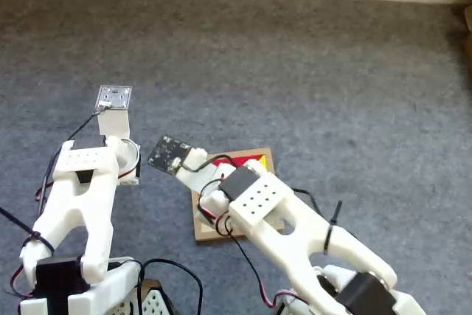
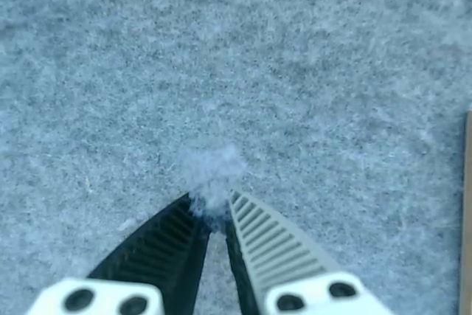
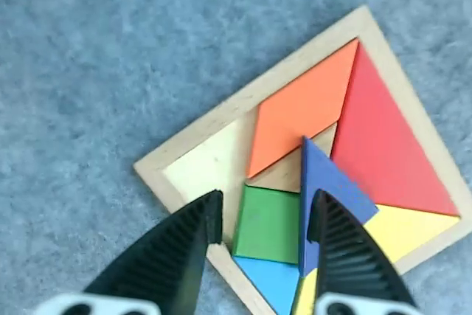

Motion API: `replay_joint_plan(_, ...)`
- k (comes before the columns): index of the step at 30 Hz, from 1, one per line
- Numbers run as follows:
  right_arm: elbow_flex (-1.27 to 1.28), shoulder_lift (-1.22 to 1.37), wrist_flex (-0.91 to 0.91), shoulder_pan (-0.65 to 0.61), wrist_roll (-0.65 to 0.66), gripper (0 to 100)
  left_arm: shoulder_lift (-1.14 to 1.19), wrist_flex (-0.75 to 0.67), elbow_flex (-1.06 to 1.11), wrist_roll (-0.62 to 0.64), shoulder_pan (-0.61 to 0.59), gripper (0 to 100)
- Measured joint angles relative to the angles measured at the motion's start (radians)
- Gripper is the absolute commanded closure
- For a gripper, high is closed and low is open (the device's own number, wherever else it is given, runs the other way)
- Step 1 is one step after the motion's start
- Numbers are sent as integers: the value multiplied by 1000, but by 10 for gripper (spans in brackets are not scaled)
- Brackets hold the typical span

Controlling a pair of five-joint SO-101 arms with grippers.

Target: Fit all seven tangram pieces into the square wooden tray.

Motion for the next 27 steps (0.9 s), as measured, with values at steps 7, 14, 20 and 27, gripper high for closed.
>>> replay_joint_plan(7,0,-101,9,106,0,807,0,0,0,0,0,995)
replay_joint_plan(14,-2,87,-28,160,0,804,0,0,0,0,0,995)
replay_joint_plan(20,-104,245,-31,198,-2,731,0,0,0,0,0,995)
replay_joint_plan(27,-149,295,-31,222,-2,731,0,0,0,0,0,995)
